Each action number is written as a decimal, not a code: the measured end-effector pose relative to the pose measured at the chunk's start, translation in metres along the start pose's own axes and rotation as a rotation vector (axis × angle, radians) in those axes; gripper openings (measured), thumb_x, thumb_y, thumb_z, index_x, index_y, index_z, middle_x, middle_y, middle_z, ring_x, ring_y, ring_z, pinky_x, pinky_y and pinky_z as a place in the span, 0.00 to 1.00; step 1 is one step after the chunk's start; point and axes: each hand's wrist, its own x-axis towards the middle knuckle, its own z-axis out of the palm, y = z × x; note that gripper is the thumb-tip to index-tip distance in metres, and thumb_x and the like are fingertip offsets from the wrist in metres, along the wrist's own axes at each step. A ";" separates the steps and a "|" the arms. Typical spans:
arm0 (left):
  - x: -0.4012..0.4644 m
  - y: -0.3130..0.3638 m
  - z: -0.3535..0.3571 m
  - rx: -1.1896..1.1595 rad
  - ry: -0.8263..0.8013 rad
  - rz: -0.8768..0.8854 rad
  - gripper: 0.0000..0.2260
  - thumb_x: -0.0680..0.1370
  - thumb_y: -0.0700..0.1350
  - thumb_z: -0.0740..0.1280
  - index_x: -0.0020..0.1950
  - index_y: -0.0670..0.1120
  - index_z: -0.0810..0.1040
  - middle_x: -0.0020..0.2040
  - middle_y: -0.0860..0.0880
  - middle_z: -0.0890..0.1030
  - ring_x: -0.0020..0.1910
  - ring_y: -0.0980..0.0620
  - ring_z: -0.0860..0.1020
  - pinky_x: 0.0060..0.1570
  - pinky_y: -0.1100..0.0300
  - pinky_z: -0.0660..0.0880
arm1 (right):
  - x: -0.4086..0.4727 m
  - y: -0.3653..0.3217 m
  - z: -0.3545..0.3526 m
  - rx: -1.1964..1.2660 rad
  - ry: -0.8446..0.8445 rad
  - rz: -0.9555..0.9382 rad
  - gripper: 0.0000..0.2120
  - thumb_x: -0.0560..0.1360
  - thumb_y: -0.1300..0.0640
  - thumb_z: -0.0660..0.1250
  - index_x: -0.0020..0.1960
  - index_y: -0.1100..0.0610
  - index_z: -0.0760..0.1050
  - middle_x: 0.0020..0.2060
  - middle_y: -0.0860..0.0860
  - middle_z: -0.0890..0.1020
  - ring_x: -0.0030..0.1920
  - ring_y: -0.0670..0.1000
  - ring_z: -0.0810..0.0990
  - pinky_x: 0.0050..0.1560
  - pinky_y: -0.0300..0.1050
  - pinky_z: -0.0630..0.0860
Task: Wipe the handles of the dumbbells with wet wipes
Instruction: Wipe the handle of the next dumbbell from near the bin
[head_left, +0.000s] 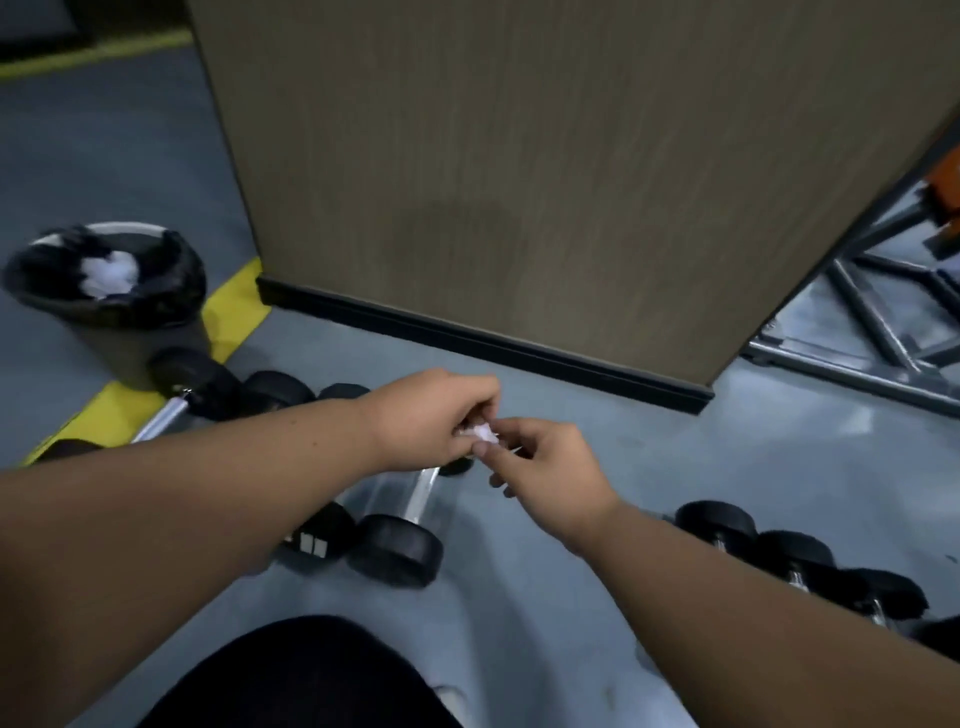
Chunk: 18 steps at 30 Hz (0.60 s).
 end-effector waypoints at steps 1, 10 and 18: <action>-0.011 -0.004 -0.008 -0.026 0.032 -0.022 0.10 0.76 0.46 0.72 0.47 0.56 0.71 0.40 0.57 0.80 0.40 0.61 0.77 0.39 0.62 0.74 | 0.003 -0.011 0.004 0.031 -0.032 0.005 0.04 0.78 0.54 0.72 0.51 0.51 0.85 0.40 0.50 0.86 0.35 0.50 0.82 0.39 0.46 0.81; -0.044 -0.019 -0.036 0.072 0.153 -0.207 0.15 0.74 0.48 0.74 0.53 0.52 0.70 0.42 0.54 0.79 0.43 0.49 0.78 0.42 0.53 0.75 | 0.076 -0.070 0.020 -0.360 -0.323 -0.112 0.04 0.73 0.57 0.75 0.42 0.57 0.84 0.35 0.54 0.86 0.38 0.56 0.86 0.42 0.53 0.84; -0.054 -0.070 0.008 -0.148 0.215 -0.447 0.18 0.72 0.51 0.77 0.49 0.54 0.69 0.41 0.55 0.80 0.38 0.58 0.78 0.41 0.56 0.76 | 0.140 -0.009 0.054 -0.709 -0.516 -0.410 0.05 0.74 0.55 0.71 0.40 0.50 0.79 0.36 0.47 0.82 0.36 0.45 0.78 0.37 0.40 0.73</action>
